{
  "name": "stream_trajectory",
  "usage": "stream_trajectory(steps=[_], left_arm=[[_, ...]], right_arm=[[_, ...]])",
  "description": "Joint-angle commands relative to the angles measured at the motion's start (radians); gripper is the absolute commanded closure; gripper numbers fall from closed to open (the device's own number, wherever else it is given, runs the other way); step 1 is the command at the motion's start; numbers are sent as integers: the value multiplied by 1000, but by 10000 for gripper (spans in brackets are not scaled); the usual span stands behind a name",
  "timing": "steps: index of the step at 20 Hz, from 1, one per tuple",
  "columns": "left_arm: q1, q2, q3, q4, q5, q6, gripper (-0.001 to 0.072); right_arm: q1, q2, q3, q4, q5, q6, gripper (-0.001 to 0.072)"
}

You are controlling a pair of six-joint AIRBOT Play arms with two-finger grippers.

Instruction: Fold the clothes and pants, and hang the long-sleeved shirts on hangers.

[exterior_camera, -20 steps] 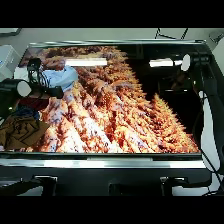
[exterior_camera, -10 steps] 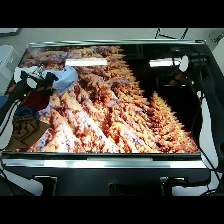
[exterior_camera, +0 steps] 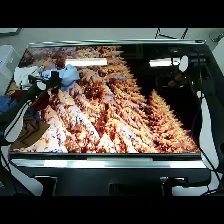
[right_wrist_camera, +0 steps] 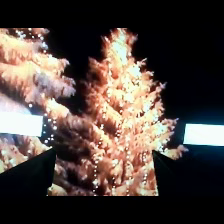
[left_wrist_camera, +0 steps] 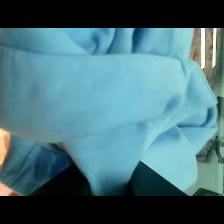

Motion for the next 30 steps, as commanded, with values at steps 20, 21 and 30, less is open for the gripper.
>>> stream_trajectory(steps=[20,21,30], left_arm=[[-820,602,-639,163,-196,155,669],[-815,565,-633,138,-227,170,433],[-458,694,-366,237,-1083,790,-5]], right_arm=[[0,594,-39,6,237,117,45],[0,575,-96,67,228,116,44],[0,381,-676,385,191,12,12]])
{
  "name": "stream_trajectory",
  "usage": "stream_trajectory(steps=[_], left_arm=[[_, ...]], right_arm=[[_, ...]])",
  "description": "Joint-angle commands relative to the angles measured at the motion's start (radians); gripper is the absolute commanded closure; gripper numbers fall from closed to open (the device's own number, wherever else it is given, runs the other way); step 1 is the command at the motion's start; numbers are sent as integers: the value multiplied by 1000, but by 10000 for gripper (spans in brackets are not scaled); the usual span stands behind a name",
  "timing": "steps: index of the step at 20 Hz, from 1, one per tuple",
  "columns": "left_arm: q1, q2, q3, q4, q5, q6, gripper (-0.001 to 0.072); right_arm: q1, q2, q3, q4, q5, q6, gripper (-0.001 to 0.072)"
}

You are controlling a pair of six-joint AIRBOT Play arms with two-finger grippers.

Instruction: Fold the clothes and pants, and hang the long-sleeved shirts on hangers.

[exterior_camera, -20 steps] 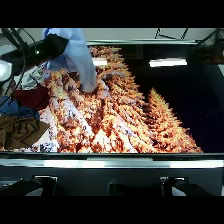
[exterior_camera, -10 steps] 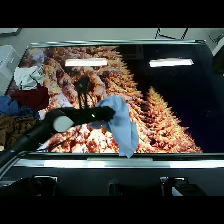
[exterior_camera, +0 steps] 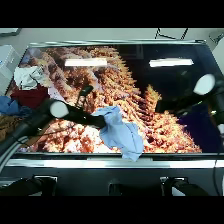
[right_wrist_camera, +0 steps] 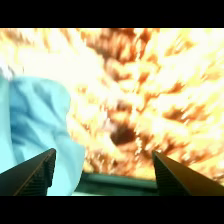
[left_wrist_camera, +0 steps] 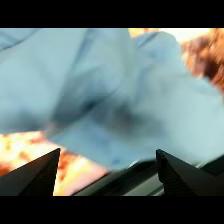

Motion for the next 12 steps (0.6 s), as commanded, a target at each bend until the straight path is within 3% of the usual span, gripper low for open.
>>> stream_trajectory(steps=[1,6,9,12], left_arm=[[167,50,29,140,-232,137,-4],[348,-84,-80,-101,3,132,-2],[329,-217,-82,-240,5,241,-2],[280,-304,-82,-254,61,255,0]], right_arm=[[0,-34,-256,200,7,-69,5],[0,-33,-486,337,-23,-174,4],[0,-33,-537,388,-60,-214,4],[0,-36,-559,420,-109,-237,4]])
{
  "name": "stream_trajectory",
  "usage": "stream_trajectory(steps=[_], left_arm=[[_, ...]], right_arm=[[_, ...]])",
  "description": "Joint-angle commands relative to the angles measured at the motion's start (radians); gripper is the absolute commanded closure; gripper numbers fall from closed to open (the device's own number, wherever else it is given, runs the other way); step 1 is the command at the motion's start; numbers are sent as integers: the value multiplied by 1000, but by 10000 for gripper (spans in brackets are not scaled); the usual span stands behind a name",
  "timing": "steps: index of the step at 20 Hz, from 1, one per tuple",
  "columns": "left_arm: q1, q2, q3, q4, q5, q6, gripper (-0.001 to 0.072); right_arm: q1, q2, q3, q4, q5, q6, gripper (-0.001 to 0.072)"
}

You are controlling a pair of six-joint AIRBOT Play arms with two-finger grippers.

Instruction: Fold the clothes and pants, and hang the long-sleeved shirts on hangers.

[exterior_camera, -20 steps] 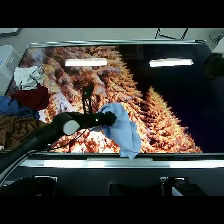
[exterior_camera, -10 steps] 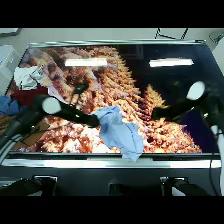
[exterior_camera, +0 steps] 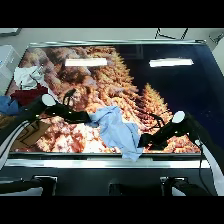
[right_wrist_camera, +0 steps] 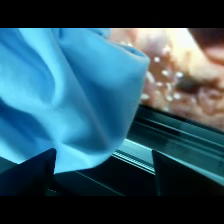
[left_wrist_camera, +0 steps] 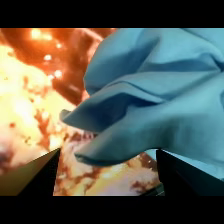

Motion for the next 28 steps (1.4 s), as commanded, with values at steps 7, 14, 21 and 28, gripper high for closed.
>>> stream_trajectory(steps=[7,14,21,28], left_arm=[[-41,-90,0,-66,160,45,678],[-33,178,138,92,160,59,679],[113,655,425,243,174,-113,679],[125,908,294,237,107,-223,679]], right_arm=[[2,-121,-40,164,-113,-62,315],[-1,8,267,-72,-109,-14,661],[-1,281,1032,-637,-119,139,659],[0,412,1038,-458,197,242,659]])
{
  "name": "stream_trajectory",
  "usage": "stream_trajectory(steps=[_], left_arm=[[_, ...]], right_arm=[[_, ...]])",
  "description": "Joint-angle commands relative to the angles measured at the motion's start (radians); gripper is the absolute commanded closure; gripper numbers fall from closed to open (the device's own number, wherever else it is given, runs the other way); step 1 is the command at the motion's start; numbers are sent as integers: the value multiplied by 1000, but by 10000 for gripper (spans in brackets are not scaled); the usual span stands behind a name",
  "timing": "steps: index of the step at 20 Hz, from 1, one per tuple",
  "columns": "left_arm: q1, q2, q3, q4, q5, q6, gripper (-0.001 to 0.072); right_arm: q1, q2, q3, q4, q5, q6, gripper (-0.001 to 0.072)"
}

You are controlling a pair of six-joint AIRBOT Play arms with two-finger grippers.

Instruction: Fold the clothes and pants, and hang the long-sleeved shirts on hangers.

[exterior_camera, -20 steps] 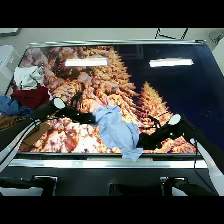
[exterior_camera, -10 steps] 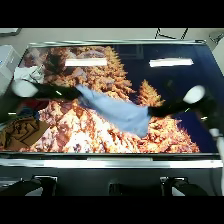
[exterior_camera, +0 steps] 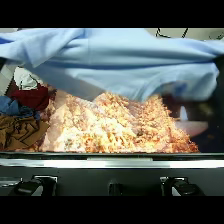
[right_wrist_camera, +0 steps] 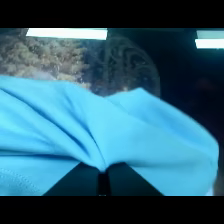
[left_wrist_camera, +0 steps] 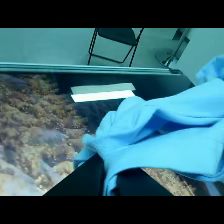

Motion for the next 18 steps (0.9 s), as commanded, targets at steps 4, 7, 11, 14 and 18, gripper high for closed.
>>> stream_trajectory(steps=[4,7,11,14,18], left_arm=[[7,48,-224,9,24,-40,679],[-6,-71,-412,8,151,-40,678],[-32,-377,-507,-9,429,-41,678],[-32,-565,-484,-153,429,-41,677],[-28,-653,-484,-278,315,-39,415]], right_arm=[[-1,-22,-256,115,368,111,659],[-1,-29,-728,241,81,110,658],[-1,-184,-1055,428,-503,104,657],[-1,-319,-1047,568,-698,103,646],[-5,-363,-922,545,-666,71,217]])
